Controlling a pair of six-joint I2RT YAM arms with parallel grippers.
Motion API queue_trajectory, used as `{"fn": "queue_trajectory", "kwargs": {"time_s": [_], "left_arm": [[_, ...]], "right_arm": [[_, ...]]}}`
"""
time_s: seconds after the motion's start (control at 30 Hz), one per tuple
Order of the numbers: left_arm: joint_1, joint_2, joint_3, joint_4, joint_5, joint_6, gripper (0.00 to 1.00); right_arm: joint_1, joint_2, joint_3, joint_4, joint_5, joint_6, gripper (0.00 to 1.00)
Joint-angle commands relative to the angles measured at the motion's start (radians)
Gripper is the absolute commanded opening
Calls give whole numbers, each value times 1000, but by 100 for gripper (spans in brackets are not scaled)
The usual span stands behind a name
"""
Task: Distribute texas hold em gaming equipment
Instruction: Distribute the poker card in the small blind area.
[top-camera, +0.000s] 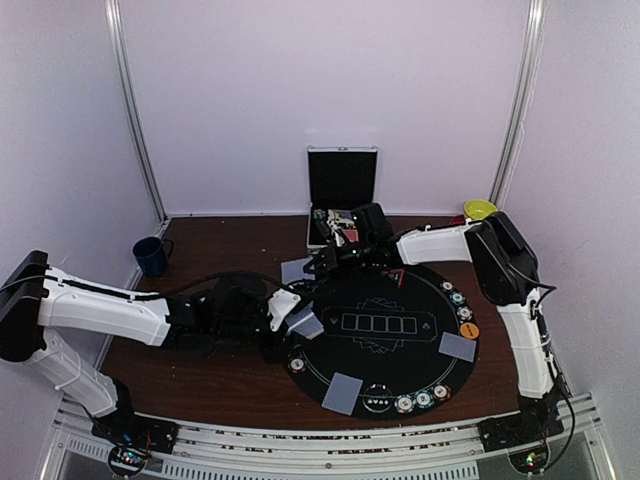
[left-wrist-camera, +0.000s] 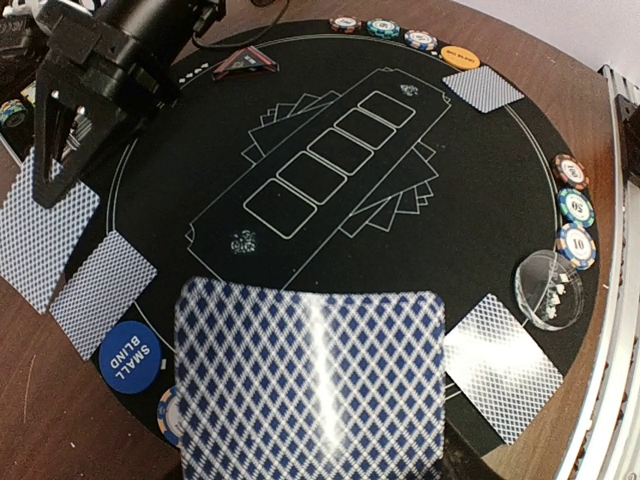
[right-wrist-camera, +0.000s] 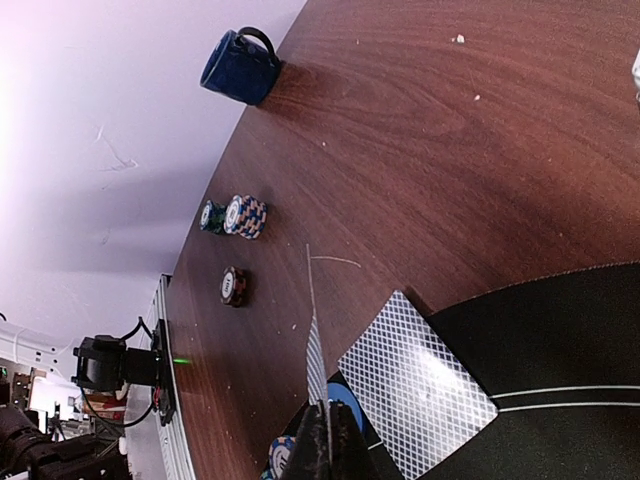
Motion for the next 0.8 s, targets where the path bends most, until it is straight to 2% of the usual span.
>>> {"fn": "queue_trajectory", "kwargs": {"time_s": [0.0,0.77], "left_arm": [[-3,2,20,53,-4,-8,53],[-3,7,21,53,-7,-8,53]], "right_arm": [[16,33,43,-6,2,20,0],[24,125,90,-61,4,2,1]]}}
